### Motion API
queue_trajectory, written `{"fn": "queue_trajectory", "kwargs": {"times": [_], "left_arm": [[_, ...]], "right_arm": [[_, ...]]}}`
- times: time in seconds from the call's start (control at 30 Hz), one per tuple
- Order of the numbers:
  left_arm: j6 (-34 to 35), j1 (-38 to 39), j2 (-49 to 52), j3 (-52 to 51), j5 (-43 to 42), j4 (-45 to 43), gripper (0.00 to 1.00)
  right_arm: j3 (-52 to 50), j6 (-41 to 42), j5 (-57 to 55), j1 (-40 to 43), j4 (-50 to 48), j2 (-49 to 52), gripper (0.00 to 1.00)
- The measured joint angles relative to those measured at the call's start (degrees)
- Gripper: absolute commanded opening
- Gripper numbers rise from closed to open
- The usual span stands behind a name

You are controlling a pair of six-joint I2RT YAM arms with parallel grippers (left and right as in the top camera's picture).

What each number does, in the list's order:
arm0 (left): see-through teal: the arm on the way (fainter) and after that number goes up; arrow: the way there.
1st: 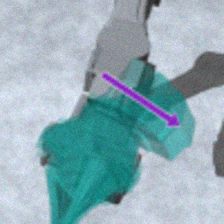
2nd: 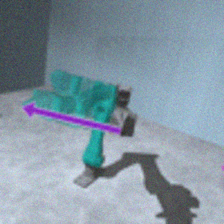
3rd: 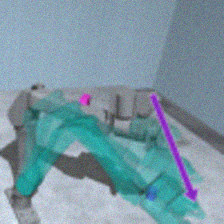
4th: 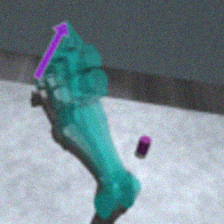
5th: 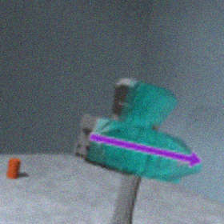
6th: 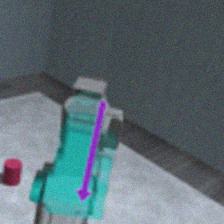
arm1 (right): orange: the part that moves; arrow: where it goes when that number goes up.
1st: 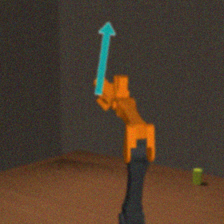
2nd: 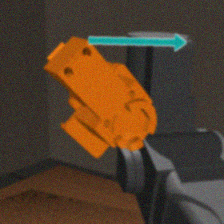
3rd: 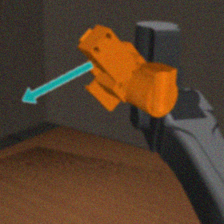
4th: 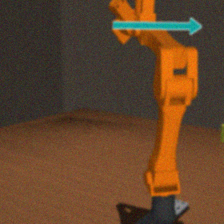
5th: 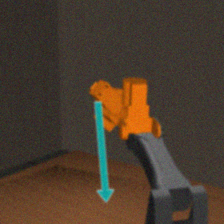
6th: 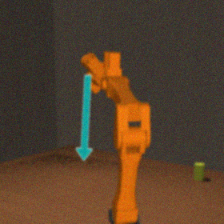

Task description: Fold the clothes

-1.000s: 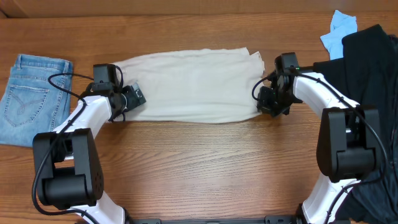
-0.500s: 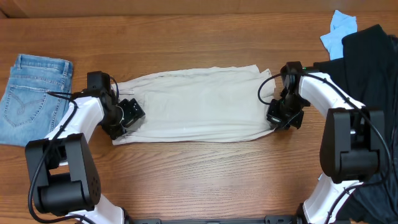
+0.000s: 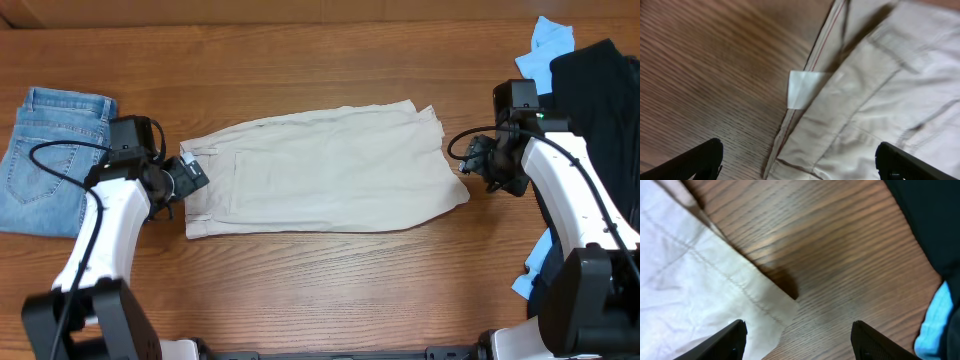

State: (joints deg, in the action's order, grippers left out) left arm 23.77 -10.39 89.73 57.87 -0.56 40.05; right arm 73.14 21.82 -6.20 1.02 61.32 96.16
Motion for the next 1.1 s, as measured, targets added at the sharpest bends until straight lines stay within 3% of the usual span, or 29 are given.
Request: {"fn": "queue_trajectory", "kwargs": {"times": [0.13, 0.27, 0.3, 0.33, 0.37, 0.43, 0.5, 0.67, 0.87, 1.0, 1.1], "left_arm": [[0.02, 0.00, 9.62, -0.17, -2.64, -4.57, 1.00], [0.13, 0.00, 13.05, 0.61, -6.69, -9.53, 1.00], [0.02, -0.09, 13.55, 1.01, -7.91, -10.80, 0.95], [-0.07, -0.13, 14.05, 1.38, -9.01, -11.74, 0.88], [-0.11, -0.13, 14.19, 1.53, -9.35, -12.00, 0.71], [-1.31, -0.17, 15.87, 2.71, -13.07, -14.01, 0.50], [-2.67, -0.35, 17.00, 2.91, -15.32, -14.16, 0.43], [-3.45, -1.03, 18.10, 2.84, -19.82, -13.94, 0.04], [-4.85, -3.30, 16.98, 2.97, -22.08, -9.33, 0.04], [-5.77, -6.97, 11.26, 2.56, -18.93, -2.75, 0.04], [-6.84, -8.13, 3.82, 2.78, -17.35, 0.87, 0.04]], "right_arm": [[0.00, -1.42, 1.46, -0.04, -0.70, 0.00, 0.71], [-0.02, -1.90, 1.73, -0.04, -0.87, 0.00, 0.71], [-0.02, -1.99, 1.75, -0.04, -0.87, 0.00, 0.70], [-0.02, -1.99, 1.77, -0.04, -0.94, 0.00, 0.70], [-0.02, -2.03, 1.75, -0.04, -0.96, 0.00, 0.71], [-0.02, -2.16, 1.77, -0.04, -1.20, 0.00, 0.71], [-0.02, -2.16, 1.77, -0.04, -1.31, 0.00, 0.70], [-0.02, -2.62, 2.82, -0.04, -1.36, 0.00, 0.70], [-0.02, -7.41, 7.17, -1.66, -3.58, 0.00, 0.64], [0.28, -14.43, 18.45, -8.00, -8.31, 0.00, 0.45], [0.59, -15.26, 26.99, -14.45, -15.02, 0.17, 0.31]]}}
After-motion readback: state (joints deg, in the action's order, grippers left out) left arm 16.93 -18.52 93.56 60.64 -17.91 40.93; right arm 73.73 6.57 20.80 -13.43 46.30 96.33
